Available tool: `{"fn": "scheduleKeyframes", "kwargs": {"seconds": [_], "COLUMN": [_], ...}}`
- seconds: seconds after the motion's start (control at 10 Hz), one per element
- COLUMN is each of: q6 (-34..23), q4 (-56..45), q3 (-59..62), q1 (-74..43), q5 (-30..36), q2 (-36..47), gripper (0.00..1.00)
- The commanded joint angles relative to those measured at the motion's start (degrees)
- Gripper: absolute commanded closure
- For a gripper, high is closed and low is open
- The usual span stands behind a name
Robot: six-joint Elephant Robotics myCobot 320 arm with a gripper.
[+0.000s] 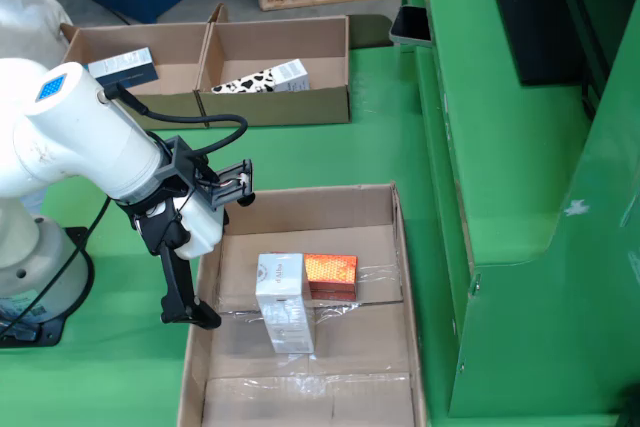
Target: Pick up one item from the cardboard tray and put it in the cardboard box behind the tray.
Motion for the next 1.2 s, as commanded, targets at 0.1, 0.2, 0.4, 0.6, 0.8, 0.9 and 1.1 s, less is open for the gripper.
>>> {"fn": "scheduleKeyframes", "kwargs": {"seconds": [0.1,0.2,0.4,0.6,0.8,0.9,1.1], "q6": [-0.3,-0.3,-0.3,-0.3,-0.9,-0.8,-1.6], "q4": [0.7,0.7,0.7,0.7,-0.6,-1.5,-4.9], "q3": [1.4,1.4,1.4,1.4,5.2,9.5,18.6], "q1": [0.0,0.0,0.0,0.0,-0.4,-0.8,-1.0], "q5": [-0.1,-0.1,-0.1,-0.1,0.3,0.1,0.5], "q2": [1.0,1.0,1.0,1.0,-2.1,-6.4,-13.6], "gripper": [0.0,0.0,0.0,0.0,0.0,0.0,0.0]}}
